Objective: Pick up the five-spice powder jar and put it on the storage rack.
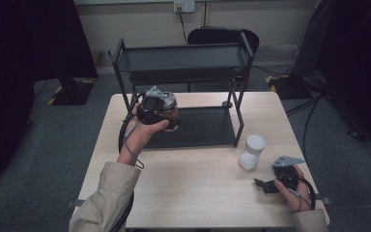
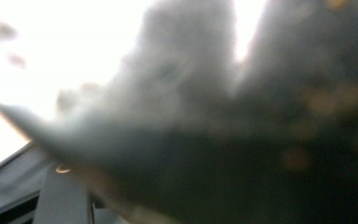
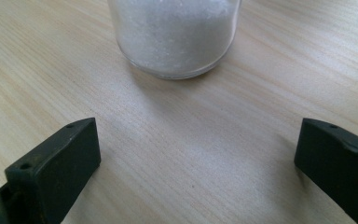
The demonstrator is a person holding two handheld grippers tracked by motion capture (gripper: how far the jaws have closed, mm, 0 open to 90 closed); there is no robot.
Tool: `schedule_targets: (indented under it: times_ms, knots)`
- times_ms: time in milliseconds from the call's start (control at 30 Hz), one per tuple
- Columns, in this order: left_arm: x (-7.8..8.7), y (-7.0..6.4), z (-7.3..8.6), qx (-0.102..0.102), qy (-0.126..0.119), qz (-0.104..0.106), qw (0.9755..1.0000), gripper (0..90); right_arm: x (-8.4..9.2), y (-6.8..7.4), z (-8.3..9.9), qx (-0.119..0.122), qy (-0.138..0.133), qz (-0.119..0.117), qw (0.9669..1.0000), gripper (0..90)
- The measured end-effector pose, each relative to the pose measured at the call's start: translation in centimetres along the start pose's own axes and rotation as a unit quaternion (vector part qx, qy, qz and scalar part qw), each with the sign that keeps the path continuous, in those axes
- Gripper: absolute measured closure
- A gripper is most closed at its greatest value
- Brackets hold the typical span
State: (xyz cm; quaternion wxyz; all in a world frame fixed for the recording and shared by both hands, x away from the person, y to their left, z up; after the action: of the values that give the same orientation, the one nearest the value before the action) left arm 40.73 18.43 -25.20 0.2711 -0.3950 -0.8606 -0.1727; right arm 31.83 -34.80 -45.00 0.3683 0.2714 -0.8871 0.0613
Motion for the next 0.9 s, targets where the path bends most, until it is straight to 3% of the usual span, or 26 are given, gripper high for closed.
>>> schedule_targets:
  times_ms: [600,900]
  knots:
    - [0.3,0.3,-4.3,-0.009,0.013,0.000,0.9999,30.4,0.0,0.0,0.0,0.000,0.000,0.000,1.0000,0.0]
    - [1.1,1.1,-6.2,0.002,0.011,-0.005,0.9999,30.4,0.0,0.0,0.0,0.000,0.000,0.000,1.0000,0.0]
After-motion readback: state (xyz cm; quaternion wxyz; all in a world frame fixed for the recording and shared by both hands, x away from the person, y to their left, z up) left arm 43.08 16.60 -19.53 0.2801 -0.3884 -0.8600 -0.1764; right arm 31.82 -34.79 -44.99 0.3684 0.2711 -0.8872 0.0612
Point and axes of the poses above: each handheld gripper's, and its own axes: x roughly backward along the jaws, z roughly out of its underside, y roughly to its left, the point moved 5 cm from there along -x, roughly forward along the jaws, and after that the axes turned 9 degrees about -x, right-handed, at the moved point
